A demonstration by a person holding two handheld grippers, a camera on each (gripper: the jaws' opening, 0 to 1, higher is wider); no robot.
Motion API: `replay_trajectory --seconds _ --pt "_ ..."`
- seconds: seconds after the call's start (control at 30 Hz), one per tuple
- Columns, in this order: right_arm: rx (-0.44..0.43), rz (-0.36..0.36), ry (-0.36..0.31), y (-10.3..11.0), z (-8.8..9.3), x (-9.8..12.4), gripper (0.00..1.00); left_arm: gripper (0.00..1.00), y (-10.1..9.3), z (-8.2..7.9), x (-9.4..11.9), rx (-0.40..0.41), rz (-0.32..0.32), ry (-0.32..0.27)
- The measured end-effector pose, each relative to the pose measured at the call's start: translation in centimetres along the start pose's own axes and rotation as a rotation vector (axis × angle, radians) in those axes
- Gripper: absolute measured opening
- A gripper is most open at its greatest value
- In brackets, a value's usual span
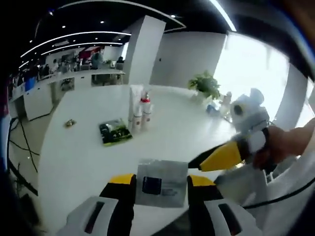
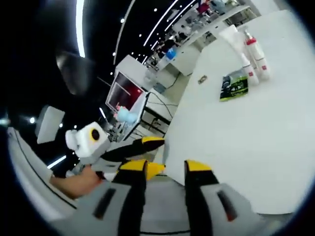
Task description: Arrange the skincare products in the storage area until every visible bottle or jar stands upright without overlapping.
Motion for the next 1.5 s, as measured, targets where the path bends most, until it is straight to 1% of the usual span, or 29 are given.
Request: replay_trajectory --seconds 0.07,0.17,0.2,0.3,0.4,0.47,0.53,0.57,0.63,0.73,0.77,0.83,0.87,0.9,0.93,0.97,1.03,1.07,1.1,1.13,1.17,1.2,1.23,1.27,1.3,1.37,1.43,1.5 --pt "-0.024 -0.012 0.0 -0.1 0.0 0.2 0.24 0.43 -0.8 0.0 -0.3 -0.041 0.017 0.011" --pt "-0.043 -0.02 0.0 -0.1 0.0 0.5 0.17 0.43 -1.9 -0.1 -0.5 -0.068 0.043 0.013" --pt "-0.049 -0.025 0.004 -0.1 0.1 0.6 0.13 0.43 -2.3 -0.2 -0.5 -0.086 0.05 0.012" --pt "-0.06 -0.029 0.014 -0.1 0.3 0.7 0.07 0.42 -3.0 -0.2 -0.6 -0.111 0.069 0.017" --pt "-0.049 -0.027 0.023 -0.2 0.6 0.9 0.03 0.41 -3.5 0.1 -0.7 -0.161 0.076 0.031" --pt "-0.003 0.001 0.036 -0.5 0.8 1.1 0.02 0.41 -3.5 0.2 -0.7 -0.165 0.086 0.034" --pt "-0.011 -0.018 0.045 -0.2 1.0 1.1 0.02 0.41 -3.6 0.4 -0.7 -0.166 0.095 0.04" --pt "0.002 -0.009 0.044 -0.4 1.0 1.1 0.02 0.41 -3.7 0.4 -0.6 -0.165 0.099 0.038" --pt "0.004 -0.018 0.049 -0.3 1.0 1.2 0.02 0.42 -3.7 0.5 -0.7 -0.167 0.108 0.037" --pt "0.008 -0.027 0.059 -0.4 1.1 1.4 0.02 0.42 -3.8 0.6 -0.6 -0.175 0.139 0.039" --pt "0.012 -0.033 0.061 -0.4 0.9 1.6 0.02 0.42 -3.8 0.5 -0.6 -0.169 0.149 0.034" --pt "0.015 -0.05 0.072 -0.3 0.9 1.8 0.02 0.42 -3.9 0.4 -0.5 -0.157 0.192 0.027" --pt "0.028 -0.05 0.073 -0.4 0.8 1.9 0.02 0.41 -3.9 0.2 -0.3 -0.15 0.21 0.013" --pt "0.039 -0.063 0.078 -0.3 0.7 2.0 0.02 0.4 -3.8 0.2 -0.2 -0.137 0.221 0.004" --pt "0.037 -0.098 0.088 0.0 0.6 2.3 0.02 0.4 -3.9 0.0 -0.1 -0.13 0.238 -0.008" --pt "0.054 -0.108 0.08 -0.1 0.3 2.5 0.01 0.4 -3.9 -0.2 0.0 -0.117 0.252 -0.022" --pt "0.071 -0.156 0.114 0.2 0.3 2.9 0.01 0.42 -3.6 -0.2 0.2 -0.111 0.264 -0.015" --pt "0.071 -0.166 0.114 0.3 0.2 3.0 0.01 0.43 -3.5 -0.1 0.2 -0.11 0.267 -0.014" --pt "0.089 -0.192 0.125 0.4 0.1 3.2 0.01 0.44 -3.4 -0.1 0.3 -0.109 0.273 -0.014" --pt "0.095 -0.197 0.142 0.3 0.1 3.3 0.01 0.44 -3.3 -0.1 0.3 -0.102 0.281 -0.015" --pt "0.097 -0.206 0.157 0.4 0.1 3.4 0.01 0.43 -3.4 -0.2 0.4 -0.072 0.307 -0.023" --pt "0.105 -0.22 0.171 0.5 0.2 3.5 0.01 0.42 -3.5 -0.4 0.5 -0.042 0.335 -0.035" --pt "0.109 -0.232 0.176 0.5 0.2 3.6 0.01 0.4 -3.6 -0.4 0.6 -0.008 0.358 -0.037" --pt "0.112 -0.251 0.18 0.7 0.2 3.7 0.01 0.37 -3.8 -0.5 0.7 0.029 0.395 -0.033" --pt "0.114 -0.291 0.181 1.2 0.2 3.8 0.01 0.35 -4.0 -0.5 0.8 0.052 0.426 -0.028" --pt "0.121 -0.324 0.173 1.6 0.0 4.0 0.01 0.3 -4.4 -0.4 0.9 0.061 0.462 -0.02" --pt "0.123 -0.334 0.171 1.7 -0.1 4.0 0.02 0.25 -5.0 -0.4 1.0 0.064 0.494 -0.013" --pt "0.127 -0.348 0.179 1.7 -0.1 4.2 0.02 0.2 -5.3 -0.5 1.0 0.098 0.521 -0.01"
Point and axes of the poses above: the point that each gripper's makers call its tool centre point, and the gripper's own axes: x roughly backward along the fingers, y roughly to its left, z roughly out of its underside, the point moved 5 cm from there along x, roughly backward along the fingers
